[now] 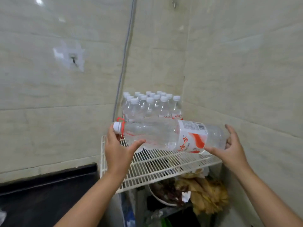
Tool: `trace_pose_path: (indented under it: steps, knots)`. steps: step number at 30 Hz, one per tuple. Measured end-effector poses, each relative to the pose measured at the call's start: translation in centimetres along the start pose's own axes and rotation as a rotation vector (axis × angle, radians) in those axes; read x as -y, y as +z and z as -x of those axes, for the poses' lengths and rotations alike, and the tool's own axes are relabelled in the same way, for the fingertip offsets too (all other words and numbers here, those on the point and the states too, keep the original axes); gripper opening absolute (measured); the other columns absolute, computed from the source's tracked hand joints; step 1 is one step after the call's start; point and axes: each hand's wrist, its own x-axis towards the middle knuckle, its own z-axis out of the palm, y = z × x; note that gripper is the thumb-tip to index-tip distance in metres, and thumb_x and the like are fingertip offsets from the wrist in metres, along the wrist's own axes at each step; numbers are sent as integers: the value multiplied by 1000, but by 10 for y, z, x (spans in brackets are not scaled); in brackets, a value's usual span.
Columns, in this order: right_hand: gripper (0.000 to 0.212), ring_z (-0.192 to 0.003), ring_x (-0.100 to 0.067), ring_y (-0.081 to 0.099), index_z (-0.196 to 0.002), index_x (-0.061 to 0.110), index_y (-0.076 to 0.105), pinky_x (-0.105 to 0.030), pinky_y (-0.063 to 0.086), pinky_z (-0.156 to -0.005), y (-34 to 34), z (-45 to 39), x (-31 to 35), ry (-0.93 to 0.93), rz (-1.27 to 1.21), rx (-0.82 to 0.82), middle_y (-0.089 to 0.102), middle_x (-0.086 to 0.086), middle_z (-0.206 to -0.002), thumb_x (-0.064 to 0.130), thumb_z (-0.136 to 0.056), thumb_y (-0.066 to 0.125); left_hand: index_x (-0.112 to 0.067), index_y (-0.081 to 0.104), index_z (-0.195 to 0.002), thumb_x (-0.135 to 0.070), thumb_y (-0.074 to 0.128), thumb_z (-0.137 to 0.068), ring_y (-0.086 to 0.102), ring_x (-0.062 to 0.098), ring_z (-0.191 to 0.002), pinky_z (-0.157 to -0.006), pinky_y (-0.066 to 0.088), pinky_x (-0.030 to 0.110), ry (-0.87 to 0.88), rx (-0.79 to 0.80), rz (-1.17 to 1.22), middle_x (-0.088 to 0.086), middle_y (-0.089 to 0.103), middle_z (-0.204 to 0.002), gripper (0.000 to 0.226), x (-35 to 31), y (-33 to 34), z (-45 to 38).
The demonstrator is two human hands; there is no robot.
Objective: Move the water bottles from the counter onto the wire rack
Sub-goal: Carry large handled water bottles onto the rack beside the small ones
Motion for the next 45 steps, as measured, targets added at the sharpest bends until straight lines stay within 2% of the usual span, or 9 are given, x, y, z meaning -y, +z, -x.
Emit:
trace_pose_path:
  steps: [8,14,16,21,23,27,33,37,45]
  knots:
    - [110,-136,-32,31,-145,28,14,-52,32,-108,8,-91,-78,209,70,163,23,-12,-152,15,-61,84,3,44,-128,-29,85,-49,56,27,-88,-74,36,16,263,159,-276,17,58,-112,94,-8,96,-63]
    - [126,-138,-29,27,-146,29,3,-53,28,-111,15,-144,-106,282,80,266,19,-8,-154,32,-53,87,15,48,-116,-40,81,-41,64,39,-88,-80,44,28,486,202,-518,30,62,-101,98,-23,150,-94]
    - [110,-130,-22,39,-144,23,14,-47,32,-109,13,-158,-117,297,107,347,36,-4,-144,27,-60,85,19,49,-115,-28,89,-36,62,48,-95,-81,48,36,513,256,-608,34,60,-107,100,-33,171,-96]
    - [87,-103,-9,63,-125,37,43,-36,55,-85,18,-157,-129,108,401,294,63,12,-113,75,-51,68,7,48,-124,-36,86,-48,55,39,-107,-88,35,30,526,305,-703,24,55,-120,95,-72,213,-111]
    - [92,-117,-12,51,-135,31,32,-29,45,-97,21,-152,-105,-41,422,187,49,8,-129,62,-59,73,11,52,-118,-37,87,-43,58,42,-100,-89,24,34,627,261,-755,28,59,-112,96,-81,232,-116]
    - [116,-140,-20,16,-146,23,-4,-36,24,-111,29,-171,-82,-86,329,108,13,-4,-153,32,-67,79,-4,19,-144,-41,67,-77,24,25,-138,-106,10,22,671,396,-690,13,26,-150,91,-94,271,-127]
    - [107,-137,-26,18,-146,12,3,-34,22,-110,41,-193,-91,35,162,-58,18,-14,-149,23,-70,78,9,44,-130,-43,38,-87,41,42,-128,-106,28,48,727,209,-792,26,49,-133,67,-58,280,-124]
    - [106,-136,-27,15,-146,12,0,-36,22,-111,49,-189,-95,43,197,-73,11,-15,-149,25,-73,76,-7,12,-147,-51,27,-94,-3,27,-145,-116,-3,43,487,299,-1048,13,7,-156,70,-21,264,-125]
    - [106,-132,-26,29,-146,19,5,-35,33,-103,47,-184,-102,175,155,1,23,-10,-146,16,-69,78,-12,3,-148,-62,25,-88,-17,26,-142,-108,-22,48,540,221,-1153,13,-6,-156,81,5,245,-121]
